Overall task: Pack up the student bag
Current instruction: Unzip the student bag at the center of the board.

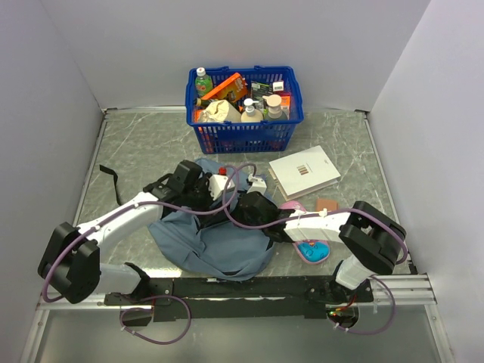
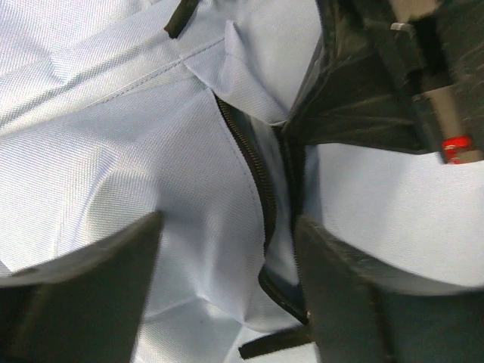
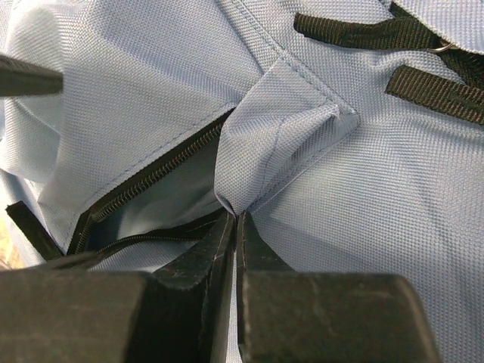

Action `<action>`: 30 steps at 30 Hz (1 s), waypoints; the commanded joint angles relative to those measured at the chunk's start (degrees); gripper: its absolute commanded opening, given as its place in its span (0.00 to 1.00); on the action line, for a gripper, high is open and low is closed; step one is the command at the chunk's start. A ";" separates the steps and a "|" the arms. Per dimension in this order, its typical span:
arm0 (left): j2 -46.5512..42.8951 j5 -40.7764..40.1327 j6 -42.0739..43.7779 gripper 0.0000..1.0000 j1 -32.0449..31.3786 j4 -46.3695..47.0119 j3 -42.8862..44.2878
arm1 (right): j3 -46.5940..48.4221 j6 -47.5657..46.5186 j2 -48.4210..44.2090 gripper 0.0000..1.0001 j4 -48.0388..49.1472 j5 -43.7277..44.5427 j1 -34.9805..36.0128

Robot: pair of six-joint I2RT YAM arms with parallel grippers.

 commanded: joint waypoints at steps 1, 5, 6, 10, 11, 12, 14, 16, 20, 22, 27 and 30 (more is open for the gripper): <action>0.28 -6.52 3.14 0.69 -1.88 2.77 -2.23 | -0.76 0.44 -1.47 0.05 -0.60 -1.15 -0.53; -0.34 -11.63 3.67 0.35 -2.24 4.61 -3.11 | -1.38 0.09 -2.17 0.04 -0.86 -1.42 -0.88; -0.77 -12.86 3.24 0.13 -2.32 5.49 -3.03 | -1.29 0.08 -2.09 0.04 -0.95 -1.50 -0.88; -1.39 -12.70 3.06 0.01 -2.50 3.13 -0.83 | -1.20 -0.09 -1.74 0.03 -0.95 -2.03 -1.05; -1.57 -11.13 3.14 0.01 -2.50 2.08 0.74 | -1.03 -0.09 -1.56 0.03 -1.13 -2.03 -0.97; -1.74 -10.16 2.88 0.01 -2.50 1.11 1.71 | -0.94 -0.18 -1.47 0.03 -1.21 -2.12 -0.97; -1.74 -7.09 2.44 0.01 -2.50 -2.84 5.49 | -1.11 -0.35 -1.82 0.03 -1.04 -2.03 -0.97; -1.57 -1.29 2.53 0.01 -2.41 -7.48 9.25 | -1.03 -1.41 -3.22 0.03 -0.86 -2.21 -1.05; -1.57 7.15 2.18 0.01 -2.15 -13.39 12.97 | -0.33 -5.27 -7.61 0.08 -2.09 -2.03 -1.58; -1.92 9.44 1.83 0.01 -2.15 -14.63 13.15 | -0.15 -7.12 -10.59 0.13 -2.88 -2.03 -1.93; -3.41 8.57 2.35 0.01 -2.06 -15.33 10.34 | -0.59 -8.97 -14.91 0.36 -4.55 -3.52 -3.77; -4.38 8.22 1.83 0.01 -1.80 -14.64 8.14 | -0.68 -8.79 -17.72 0.51 -7.80 -3.79 -5.53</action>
